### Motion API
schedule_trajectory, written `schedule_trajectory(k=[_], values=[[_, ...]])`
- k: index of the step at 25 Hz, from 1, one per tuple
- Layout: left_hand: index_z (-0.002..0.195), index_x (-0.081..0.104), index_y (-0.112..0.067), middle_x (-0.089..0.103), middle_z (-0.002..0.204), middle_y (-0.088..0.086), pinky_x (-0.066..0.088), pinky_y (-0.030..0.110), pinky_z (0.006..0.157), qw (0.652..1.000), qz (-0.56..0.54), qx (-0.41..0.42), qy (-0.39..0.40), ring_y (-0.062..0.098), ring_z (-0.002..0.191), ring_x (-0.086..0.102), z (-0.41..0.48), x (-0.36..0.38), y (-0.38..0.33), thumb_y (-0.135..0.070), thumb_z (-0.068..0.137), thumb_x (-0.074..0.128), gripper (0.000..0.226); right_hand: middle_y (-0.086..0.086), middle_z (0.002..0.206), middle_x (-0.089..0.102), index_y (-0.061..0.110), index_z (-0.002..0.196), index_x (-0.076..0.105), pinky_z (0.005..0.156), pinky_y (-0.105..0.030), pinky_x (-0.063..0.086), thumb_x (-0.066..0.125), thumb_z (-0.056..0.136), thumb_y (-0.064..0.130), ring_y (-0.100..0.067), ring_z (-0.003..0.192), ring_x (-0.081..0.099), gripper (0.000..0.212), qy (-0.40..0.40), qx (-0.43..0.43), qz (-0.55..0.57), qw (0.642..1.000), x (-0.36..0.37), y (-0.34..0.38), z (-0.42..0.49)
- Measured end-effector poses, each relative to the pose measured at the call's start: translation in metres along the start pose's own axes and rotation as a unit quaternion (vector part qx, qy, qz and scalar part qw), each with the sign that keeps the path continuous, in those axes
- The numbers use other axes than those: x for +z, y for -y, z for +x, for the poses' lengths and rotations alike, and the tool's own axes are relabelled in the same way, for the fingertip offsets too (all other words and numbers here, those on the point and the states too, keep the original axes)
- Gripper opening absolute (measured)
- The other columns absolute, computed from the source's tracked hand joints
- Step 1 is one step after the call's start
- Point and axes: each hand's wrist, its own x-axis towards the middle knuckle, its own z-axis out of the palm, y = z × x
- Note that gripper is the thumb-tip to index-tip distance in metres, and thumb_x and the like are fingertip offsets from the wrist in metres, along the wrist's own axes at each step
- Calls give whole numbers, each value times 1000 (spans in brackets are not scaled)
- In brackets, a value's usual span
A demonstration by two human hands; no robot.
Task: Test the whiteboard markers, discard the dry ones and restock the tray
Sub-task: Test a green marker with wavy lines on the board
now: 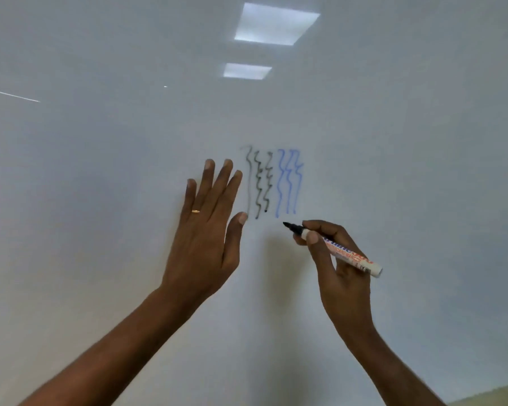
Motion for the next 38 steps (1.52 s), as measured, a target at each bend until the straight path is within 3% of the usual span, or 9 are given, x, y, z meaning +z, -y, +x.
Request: schedule_trajectory(k=[6,9,14,18,28,30,32,35,38], values=[[159,20,-1,11,169,11,13,51,127,989,141,19,-32,27,158,2,55,-6,41,-22,106,33,58,0,101,76,9,106,69,87,-21,52,66,98,13,-17,101,72,9,-71,-98,-22,992,11,20,67],[158,18,1,12,169,15,18,52,126,982,183,34,-36,30,157,5,56,6,52,-24,105,38,62,4,96,75,10,104,70,79,-17,52,67,96,8,-8,90,70,9,-91,-94,-39,991,10,15,85],[158,15,2,10,168,17,21,52,125,968,241,41,-54,32,157,7,54,14,54,-26,106,34,62,3,93,75,15,101,72,72,-21,54,69,94,6,-19,83,70,13,-109,-87,-55,989,7,2,100],[159,12,0,7,169,16,19,51,126,969,239,40,-57,31,157,5,54,16,55,-27,107,32,62,3,97,76,13,103,74,77,-19,54,70,92,4,-15,89,72,15,-107,-107,-61,987,11,1,111],[159,14,0,9,169,16,18,51,126,969,234,46,-71,32,157,6,54,17,55,-26,106,33,62,1,80,73,9,89,73,72,-16,49,73,84,-5,-9,71,67,14,-150,-101,-115,977,-11,-42,65],[159,14,1,9,169,16,18,51,126,969,232,47,-75,32,157,7,53,18,55,-26,106,34,62,0,80,71,12,86,73,81,-17,49,72,81,-2,-16,73,68,15,-122,-92,-151,977,-13,-52,47],[159,14,0,9,169,16,19,51,126,968,235,43,-75,32,157,7,53,17,55,-26,106,33,62,2,81,73,18,84,73,77,-17,50,74,85,-3,-15,76,69,21,-130,-50,-131,982,-13,-43,42],[159,13,0,8,169,16,18,51,126,968,238,45,-72,32,157,6,53,17,55,-27,107,32,62,5,89,77,19,92,74,78,-15,52,71,92,7,-8,87,72,13,-190,-92,-76,975,-9,-13,75],[160,12,-1,8,169,15,17,50,127,969,234,43,-72,31,157,6,53,16,55,-27,107,32,62,5,94,77,14,99,75,78,-15,52,71,93,10,-9,90,72,9,-151,-96,-71,981,4,6,112]])
